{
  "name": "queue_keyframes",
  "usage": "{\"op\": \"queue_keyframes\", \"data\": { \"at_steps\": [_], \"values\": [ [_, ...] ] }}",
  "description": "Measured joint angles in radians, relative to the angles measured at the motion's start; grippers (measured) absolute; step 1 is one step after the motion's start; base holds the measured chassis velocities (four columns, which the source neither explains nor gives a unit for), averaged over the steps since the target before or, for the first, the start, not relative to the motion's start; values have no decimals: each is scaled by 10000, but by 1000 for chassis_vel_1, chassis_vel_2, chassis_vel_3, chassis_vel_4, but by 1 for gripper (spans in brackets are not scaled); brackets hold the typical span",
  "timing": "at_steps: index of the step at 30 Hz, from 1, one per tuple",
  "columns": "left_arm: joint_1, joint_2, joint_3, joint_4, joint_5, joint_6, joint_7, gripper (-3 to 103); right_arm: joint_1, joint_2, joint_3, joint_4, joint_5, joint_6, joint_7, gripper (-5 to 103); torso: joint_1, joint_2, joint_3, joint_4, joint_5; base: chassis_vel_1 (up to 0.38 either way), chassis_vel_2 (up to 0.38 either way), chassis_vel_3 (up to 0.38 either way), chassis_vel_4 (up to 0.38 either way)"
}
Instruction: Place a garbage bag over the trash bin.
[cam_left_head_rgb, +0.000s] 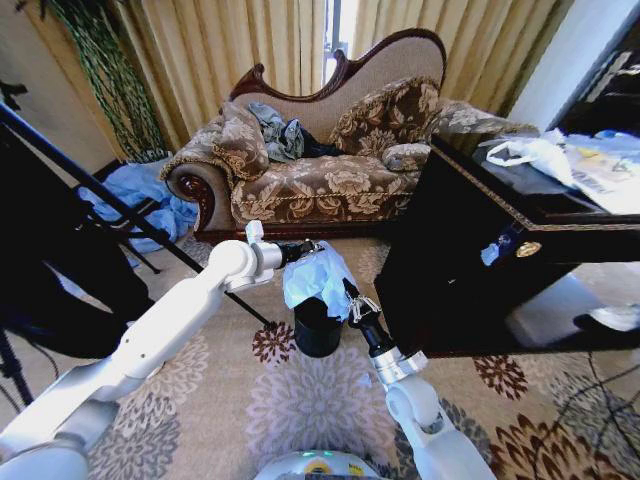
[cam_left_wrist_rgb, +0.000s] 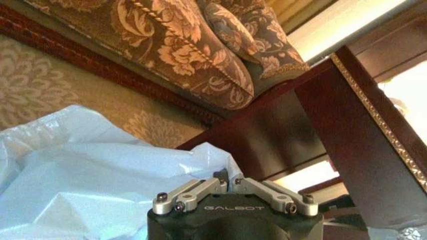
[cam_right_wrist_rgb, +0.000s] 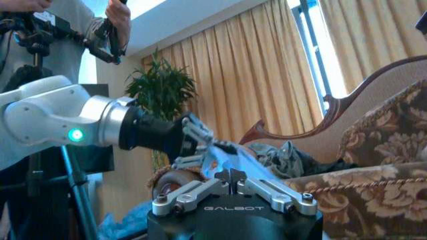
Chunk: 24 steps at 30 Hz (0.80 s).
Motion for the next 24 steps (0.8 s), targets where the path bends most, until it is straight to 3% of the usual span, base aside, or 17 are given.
{"op": "queue_keyframes", "data": {
  "at_steps": [12,18,24],
  "values": [
    [5,-35,143,-315,-260,-106,-97,0,273,336,-211,-448,-459,-28,-162,0,0,0,0,2,-1,0,0,0,0],
    [-21,-152,180,-340,-372,-160,-95,0,435,610,-129,-852,-1146,-9,-149,0,0,0,0,0,0,0,0,0,0],
    [36,392,184,-796,-725,-113,9,0,808,469,250,-1280,-852,-57,-268,0,0,0,0,0,1,0,0,0,0]
  ]
}}
